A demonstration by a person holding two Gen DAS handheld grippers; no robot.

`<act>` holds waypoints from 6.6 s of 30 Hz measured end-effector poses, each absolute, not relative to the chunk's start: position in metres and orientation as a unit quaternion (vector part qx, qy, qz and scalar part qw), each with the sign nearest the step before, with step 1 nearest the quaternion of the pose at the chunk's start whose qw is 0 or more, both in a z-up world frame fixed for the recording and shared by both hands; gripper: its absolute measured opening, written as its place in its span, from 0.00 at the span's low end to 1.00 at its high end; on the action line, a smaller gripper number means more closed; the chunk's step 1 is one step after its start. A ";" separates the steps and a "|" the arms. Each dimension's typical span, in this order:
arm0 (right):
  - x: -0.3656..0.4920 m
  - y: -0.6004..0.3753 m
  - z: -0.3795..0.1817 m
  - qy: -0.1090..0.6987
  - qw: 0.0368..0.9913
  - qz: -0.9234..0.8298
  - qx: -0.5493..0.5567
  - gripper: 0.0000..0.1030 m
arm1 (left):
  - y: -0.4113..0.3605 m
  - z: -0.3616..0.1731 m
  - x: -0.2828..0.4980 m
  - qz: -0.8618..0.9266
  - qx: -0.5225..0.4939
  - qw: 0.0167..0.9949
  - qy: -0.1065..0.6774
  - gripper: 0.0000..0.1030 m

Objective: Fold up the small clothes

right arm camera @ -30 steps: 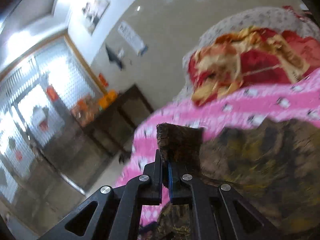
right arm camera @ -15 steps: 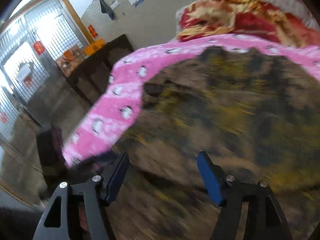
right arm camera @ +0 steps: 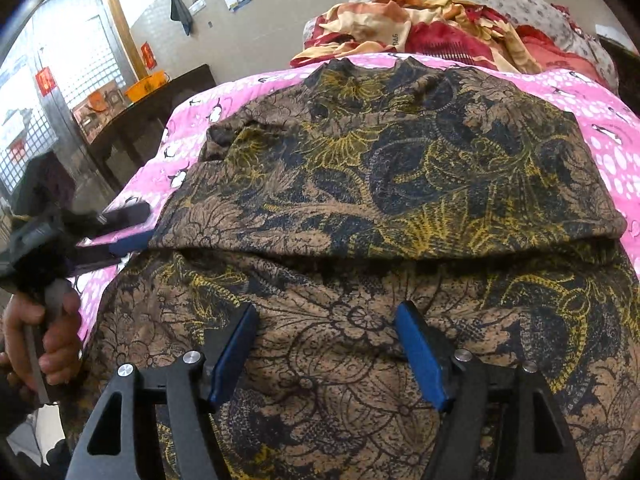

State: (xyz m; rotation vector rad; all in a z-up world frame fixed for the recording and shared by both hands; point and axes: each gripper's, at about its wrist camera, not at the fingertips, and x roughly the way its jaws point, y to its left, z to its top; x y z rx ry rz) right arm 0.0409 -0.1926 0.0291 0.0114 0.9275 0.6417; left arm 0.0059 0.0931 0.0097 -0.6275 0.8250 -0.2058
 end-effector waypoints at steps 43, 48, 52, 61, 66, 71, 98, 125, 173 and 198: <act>0.042 -0.195 0.028 0.445 0.840 0.310 0.015 0.71 | 0.089 0.007 0.057 -0.093 -0.255 0.877 0.398 0.29; 0.042 -0.195 0.028 0.445 0.840 0.310 0.015 0.71 | 0.077 0.035 0.059 -0.084 -0.207 0.894 0.389 0.02; 0.043 -0.196 0.028 0.446 0.839 0.312 0.020 0.71 | 0.066 0.097 0.055 -0.117 -0.152 0.932 0.307 0.02; 0.044 -0.201 0.028 0.446 0.836 0.316 0.037 0.72 | 0.102 0.085 0.091 -0.069 -0.150 0.932 0.323 0.02; 0.045 -0.203 0.028 0.447 0.836 0.317 0.040 0.72 | 0.108 0.010 0.105 -0.049 -0.155 0.890 0.427 0.06; 0.045 -0.201 0.027 0.449 0.836 0.314 0.033 0.72 | 0.128 0.035 0.085 -0.017 -0.190 0.898 0.397 0.07; 0.153 -0.326 0.053 0.495 0.853 0.167 -0.011 0.28 | 0.066 0.012 0.120 -0.011 -0.123 0.912 0.390 0.61; 0.235 -0.184 0.027 0.459 0.870 0.176 -0.042 0.49 | 0.063 0.010 0.122 0.002 -0.114 0.911 0.396 0.62; 0.122 -0.197 0.022 0.450 0.883 0.122 -0.058 0.89 | 0.007 0.012 0.096 0.032 -0.055 0.908 0.413 0.69; 0.125 -0.197 0.021 0.452 0.882 0.126 -0.054 0.91 | 0.008 0.012 0.097 0.033 -0.055 0.908 0.413 0.70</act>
